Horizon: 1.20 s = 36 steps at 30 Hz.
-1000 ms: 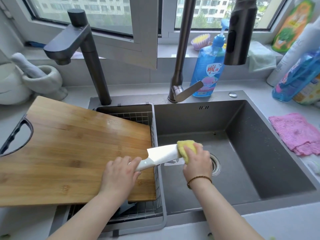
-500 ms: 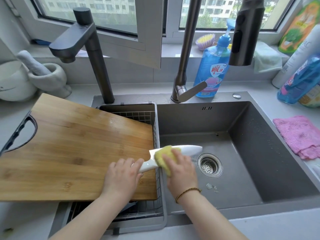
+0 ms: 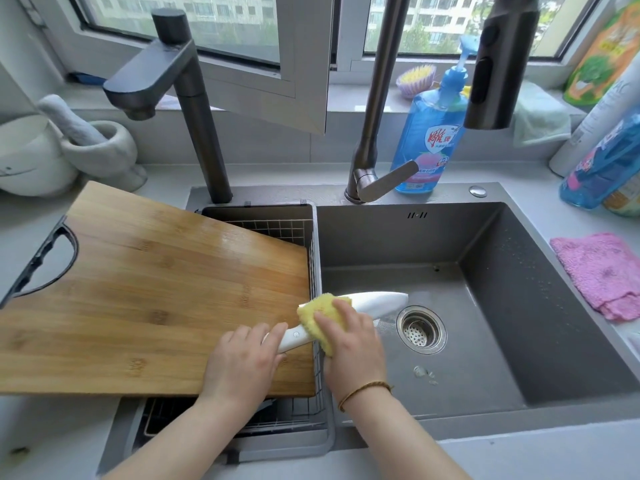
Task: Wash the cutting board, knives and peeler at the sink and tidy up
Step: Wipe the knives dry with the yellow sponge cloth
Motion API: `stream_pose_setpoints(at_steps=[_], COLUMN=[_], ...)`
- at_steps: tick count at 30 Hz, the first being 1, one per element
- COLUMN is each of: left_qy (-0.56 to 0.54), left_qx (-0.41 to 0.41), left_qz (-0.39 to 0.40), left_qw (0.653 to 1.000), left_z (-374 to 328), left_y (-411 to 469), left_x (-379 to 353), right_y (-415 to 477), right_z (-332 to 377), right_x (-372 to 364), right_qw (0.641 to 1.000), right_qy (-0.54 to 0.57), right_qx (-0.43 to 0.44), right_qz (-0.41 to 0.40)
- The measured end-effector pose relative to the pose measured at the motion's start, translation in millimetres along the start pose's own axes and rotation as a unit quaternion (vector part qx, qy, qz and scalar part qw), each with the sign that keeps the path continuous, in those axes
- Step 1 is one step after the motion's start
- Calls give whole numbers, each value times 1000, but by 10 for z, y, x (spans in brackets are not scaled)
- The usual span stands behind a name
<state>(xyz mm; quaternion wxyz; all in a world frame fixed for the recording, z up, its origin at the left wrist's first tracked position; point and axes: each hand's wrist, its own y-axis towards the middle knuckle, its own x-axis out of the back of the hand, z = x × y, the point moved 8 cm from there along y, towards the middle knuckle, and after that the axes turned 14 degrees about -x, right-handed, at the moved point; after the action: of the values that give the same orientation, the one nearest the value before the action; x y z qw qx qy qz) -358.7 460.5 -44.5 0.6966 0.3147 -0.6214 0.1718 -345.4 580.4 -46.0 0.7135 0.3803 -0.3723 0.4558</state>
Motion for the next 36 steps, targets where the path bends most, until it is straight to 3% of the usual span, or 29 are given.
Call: stream_pose_setpoints(at_steps=[4,6,7,9,11,14,18,20,23,27,31,34,36], left_qy=[-35,-88,-170,-400,-570,-714,-784,-802,-809,-812,-799,-788,-786], left_qx=[-10,70,129,219,278,331,375,388,395,402,402,397,398], left_qz=[13,61,85,115,119,139,146,147,150,148,163,179,186], left_qw=[999,992,973,883,764,601,473,429,409,397,417,435,435], left_z=[17,145,225,297,337,259,128,87,90,132,151,128,118], left_y=[32,90,85,87,97,89,26,-25,-88,-111,-121,-132,-145], left_x=[136,274,265,172,90,-45,-267,-355,-424,-453,-474,-499,-533], right_y=[166,246,271,313,346,344,321,316,306,332,357,419,505], right_z=[-273,-413,-462,-488,-493,-488,-451,-427,-403,-472,-195,-23,20], right_x=[391,685,820,1003,1016,879,694,613,535,495,383,167,61], right_qw=[994,982,974,965,965,971,981,986,990,981,996,998,992], right_qy=[52,101,117,141,149,145,127,105,83,119,53,1,-68], right_qx=[-51,-85,-102,-122,-135,-134,-98,-77,-59,-127,-18,61,69], right_qz=[-79,-138,-163,-184,-170,-134,-111,-106,-96,-88,-65,28,76])
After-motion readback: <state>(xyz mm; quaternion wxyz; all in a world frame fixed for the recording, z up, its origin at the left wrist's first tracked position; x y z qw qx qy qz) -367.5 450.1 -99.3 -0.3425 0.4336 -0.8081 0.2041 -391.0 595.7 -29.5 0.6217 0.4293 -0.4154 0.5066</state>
